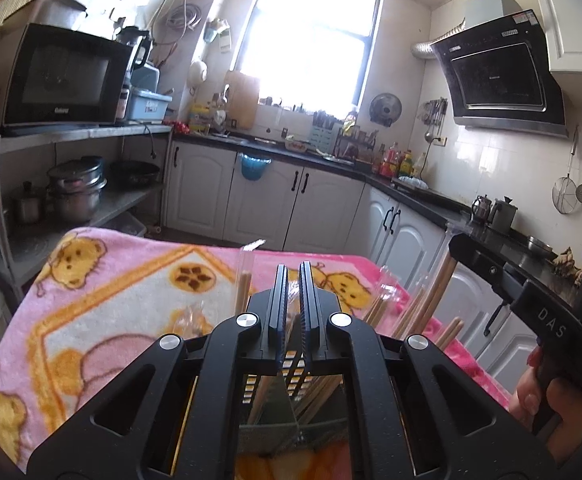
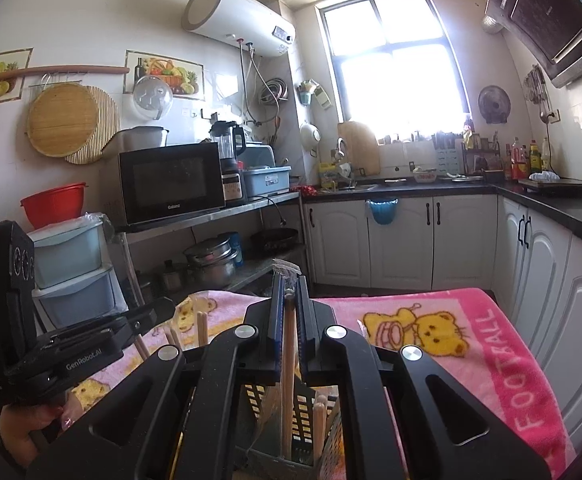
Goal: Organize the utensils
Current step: 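Open the left tool while the right tool opens, releasing both chopsticks, then withdraw both open tools and move them toward the last loose chopsticks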
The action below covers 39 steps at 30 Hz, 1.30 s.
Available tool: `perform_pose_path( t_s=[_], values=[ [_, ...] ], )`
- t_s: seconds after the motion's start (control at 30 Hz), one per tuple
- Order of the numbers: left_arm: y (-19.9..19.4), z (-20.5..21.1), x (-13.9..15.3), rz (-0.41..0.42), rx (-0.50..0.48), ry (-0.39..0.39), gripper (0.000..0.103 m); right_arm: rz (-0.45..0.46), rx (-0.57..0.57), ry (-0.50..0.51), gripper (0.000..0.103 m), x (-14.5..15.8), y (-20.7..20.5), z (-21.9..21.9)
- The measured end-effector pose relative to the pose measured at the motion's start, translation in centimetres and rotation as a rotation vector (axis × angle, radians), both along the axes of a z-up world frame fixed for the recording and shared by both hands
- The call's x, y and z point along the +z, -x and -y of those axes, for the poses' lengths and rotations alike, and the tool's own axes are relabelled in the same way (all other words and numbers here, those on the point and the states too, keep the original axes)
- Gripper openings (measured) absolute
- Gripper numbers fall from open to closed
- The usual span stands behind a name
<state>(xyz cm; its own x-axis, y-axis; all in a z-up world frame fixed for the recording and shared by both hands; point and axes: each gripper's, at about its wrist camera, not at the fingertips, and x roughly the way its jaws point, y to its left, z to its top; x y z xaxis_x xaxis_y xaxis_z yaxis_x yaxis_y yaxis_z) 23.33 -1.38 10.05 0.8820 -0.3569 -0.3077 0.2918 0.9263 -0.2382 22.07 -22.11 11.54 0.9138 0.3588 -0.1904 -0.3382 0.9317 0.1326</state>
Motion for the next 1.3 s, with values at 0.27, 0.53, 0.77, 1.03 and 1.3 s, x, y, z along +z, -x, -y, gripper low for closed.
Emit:
perform_pose_path(
  t_s=[0.27,0.53,0.77,1.03,1.3],
  values=[
    [0.1,-0.7,-0.4,-0.056,0.005,-0.009,0.011,-0.026,-0.012,0.007,0.020,-0.4,0.4,0.1],
    [1.0,-1.1,-1.0,-0.094,0.007,-0.016,0.037,-0.046,-0.026,0.007,0.034,-0.3,1.8,0.7],
    [2.6,-1.4,-0.8,-0.097,0.002,-0.020,0.058,-0.067,-0.045,0.006,0.050,-0.5,3.3,1.4],
    [4.4,-1.5,-1.2,-0.103,0.003,-0.028,0.078,-0.118,-0.041,0.006,0.062,-1.7,5.1,2.1],
    [6.2,-2.0,-1.8,-0.116,0.013,-0.026,0.090,-0.156,-0.019,0.018,0.068,-3.1,6.6,1.7]
  ],
)
